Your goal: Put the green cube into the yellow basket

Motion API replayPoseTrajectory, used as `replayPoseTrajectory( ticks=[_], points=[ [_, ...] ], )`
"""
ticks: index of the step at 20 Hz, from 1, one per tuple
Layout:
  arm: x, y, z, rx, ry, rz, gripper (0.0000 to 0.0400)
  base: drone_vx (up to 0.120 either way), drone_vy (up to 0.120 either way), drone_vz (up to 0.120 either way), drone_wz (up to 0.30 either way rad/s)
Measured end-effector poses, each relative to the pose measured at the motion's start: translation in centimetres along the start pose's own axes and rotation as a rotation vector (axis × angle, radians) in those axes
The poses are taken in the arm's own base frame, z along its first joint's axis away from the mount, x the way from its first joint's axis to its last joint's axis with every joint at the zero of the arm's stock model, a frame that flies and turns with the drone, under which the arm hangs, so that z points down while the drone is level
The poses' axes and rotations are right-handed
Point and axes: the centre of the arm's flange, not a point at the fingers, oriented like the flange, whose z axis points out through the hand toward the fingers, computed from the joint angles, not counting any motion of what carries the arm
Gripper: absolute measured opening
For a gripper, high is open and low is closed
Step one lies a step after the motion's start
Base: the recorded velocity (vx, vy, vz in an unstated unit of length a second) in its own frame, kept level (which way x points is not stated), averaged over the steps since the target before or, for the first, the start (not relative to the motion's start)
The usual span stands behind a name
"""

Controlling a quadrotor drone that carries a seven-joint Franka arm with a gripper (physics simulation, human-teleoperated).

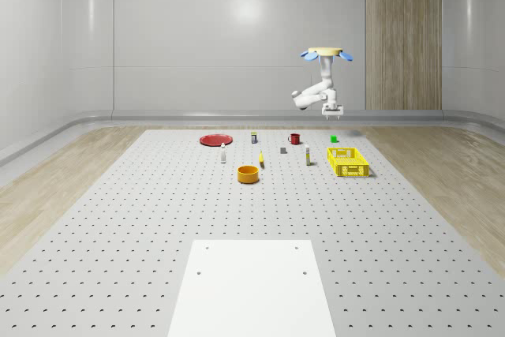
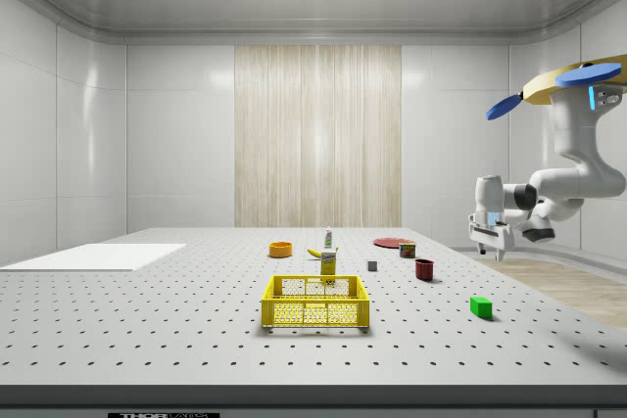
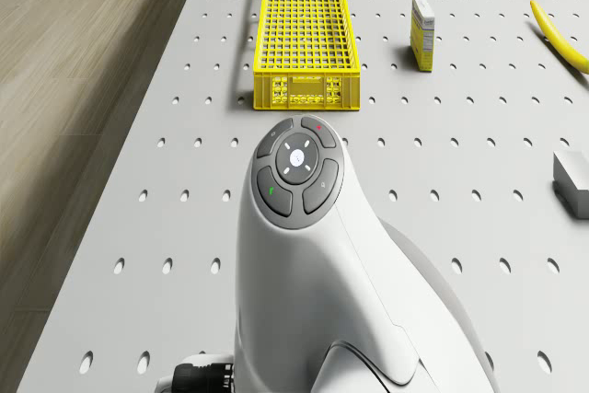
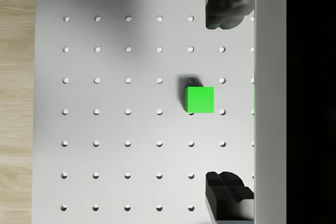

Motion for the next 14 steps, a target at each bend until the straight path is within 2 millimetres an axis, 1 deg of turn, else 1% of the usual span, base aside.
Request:
replayPoseTrajectory(
  ticks=[8,9,13,14],
  points=[
    [-0.05,-0.05,0.0,-0.005,0.005,0.0,0.04,0.0,0.0,-0.12,0.0],
    [-0.05,-0.05,0.0,-0.005,0.005,0.0,0.04,0.04,0.0,-0.12,0.0],
    [-0.06,-0.05,-0.01,-0.005,0.006,0.0,0.04,0.12,0.0,-0.12,0.0],
    [-0.06,-0.06,-0.01,-0.006,0.006,0.0,0.04,0.0,0.0,-0.12,0.0]
  ],
)
